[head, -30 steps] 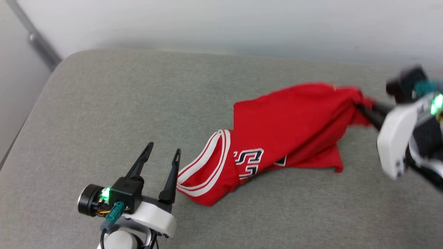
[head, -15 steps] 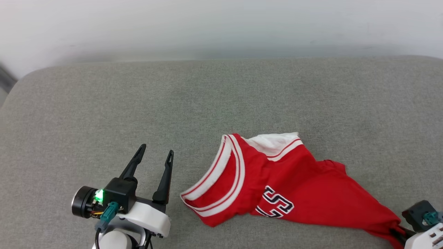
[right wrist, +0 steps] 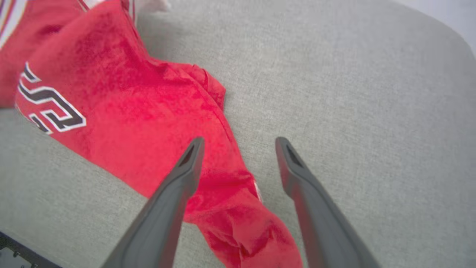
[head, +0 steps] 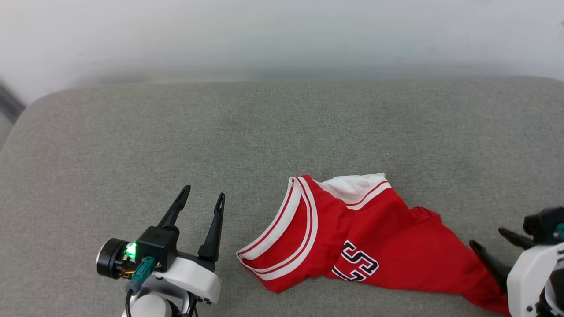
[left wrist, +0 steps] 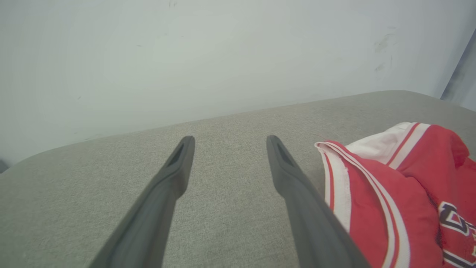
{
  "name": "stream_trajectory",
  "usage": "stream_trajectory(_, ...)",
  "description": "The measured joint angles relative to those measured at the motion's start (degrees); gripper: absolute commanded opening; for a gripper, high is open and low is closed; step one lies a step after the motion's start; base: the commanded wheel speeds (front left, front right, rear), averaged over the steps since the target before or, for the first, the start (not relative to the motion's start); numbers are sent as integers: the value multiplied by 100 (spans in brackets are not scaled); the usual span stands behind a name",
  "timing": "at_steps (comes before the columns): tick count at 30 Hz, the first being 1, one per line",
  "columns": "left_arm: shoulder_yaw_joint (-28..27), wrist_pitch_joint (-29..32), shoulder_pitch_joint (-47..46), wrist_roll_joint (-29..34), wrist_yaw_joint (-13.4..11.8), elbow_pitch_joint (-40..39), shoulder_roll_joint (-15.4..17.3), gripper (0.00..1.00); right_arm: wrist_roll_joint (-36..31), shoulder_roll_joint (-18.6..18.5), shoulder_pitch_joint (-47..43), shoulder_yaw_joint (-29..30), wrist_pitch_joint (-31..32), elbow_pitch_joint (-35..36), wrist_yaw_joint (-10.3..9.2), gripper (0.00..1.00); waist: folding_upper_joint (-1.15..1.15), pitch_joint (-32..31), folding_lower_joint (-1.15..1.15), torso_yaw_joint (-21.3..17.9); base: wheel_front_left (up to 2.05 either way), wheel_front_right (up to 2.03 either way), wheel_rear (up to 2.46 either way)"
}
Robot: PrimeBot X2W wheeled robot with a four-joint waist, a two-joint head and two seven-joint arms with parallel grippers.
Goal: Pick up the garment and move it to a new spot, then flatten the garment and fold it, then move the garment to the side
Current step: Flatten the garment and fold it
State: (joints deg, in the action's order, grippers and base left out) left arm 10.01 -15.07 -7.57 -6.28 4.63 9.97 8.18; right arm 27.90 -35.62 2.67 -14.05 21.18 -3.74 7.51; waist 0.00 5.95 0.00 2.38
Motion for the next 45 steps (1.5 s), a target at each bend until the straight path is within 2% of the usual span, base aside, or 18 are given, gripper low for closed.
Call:
stream_trajectory(5, -1, 0, 33, 0, -1, -7, -25, 100, 345, -80, 185, 263, 784, 1014, 0, 100, 0, -67, 0, 37, 0, 0, 0)
stream_trajectory(7, 16, 0, 32, 0, 2, -14, -37, 100, 481, -98, 397, 232, 1281, 1366, 0, 100, 0, -59, 0, 75, 0, 0, 0)
stream_trajectory(11, 63, 0, -37, 1, 42, -62, -66, 100, 643, 102, 1043, -56, 2476, 1720, -1, 100, 0, 47, 0, 195, 0, 0, 0)
stream_trajectory(15, 113, 0, -166, -1, 76, -89, -121, 100, 758, 559, 1942, -401, 3407, 1486, -1, 100, 0, 226, 0, 382, 0, 0, 0)
stream_trajectory(18, 201, 0, -280, -2, 96, -60, -158, 100, 627, 676, 2560, -779, 3942, 1001, 0, 100, 0, 383, 0, 571, 0, 0, 0)
stream_trajectory(22, 287, 0, -408, -11, 138, -46, -244, 100, 428, 646, 3193, -1323, 4150, 297, -1, 100, 0, 595, 1, 886, 0, 0, 0)
stream_trajectory(28, 374, 0, -544, -52, 152, 2, -336, 100, 328, 537, 3588, -1909, 3980, -783, -1, 100, 0, 952, 1, 1447, 0, 0, 0)
stream_trajectory(36, 414, 0, -594, -62, 191, 21, -401, 100, 389, 409, 3739, -2236, 3621, -1480, 3, 100, 0, 1234, 0, 1848, 0, 0, 0)
stream_trajectory(37, 414, 0, -594, -62, 191, 21, -401, 100, 389, 409, 3739, -2236, 3621, -1480, 3, 62, 0, 1234, 0, 1848, 0, 0, 0)
stream_trajectory(38, 411, 0, -599, -60, 192, 31, -419, 100, 403, 397, 3793, -2301, 3477, -1564, 3, 13, 0, 1262, 0, 1871, 0, 0, 0)
stream_trajectory(39, 407, 0, -599, -59, 192, 43, -424, 100, 430, 401, 3816, -2331, 3390, -1604, 1, 0, 0, 1260, 0, 1864, 0, 0, 0)
stream_trajectory(45, 370, 0, -599, -12, 193, 98, -426, 100, 681, 565, 3838, -2294, 2783, -1689, -1, 0, 0, 1145, 1, 1734, 0, 0, 0)
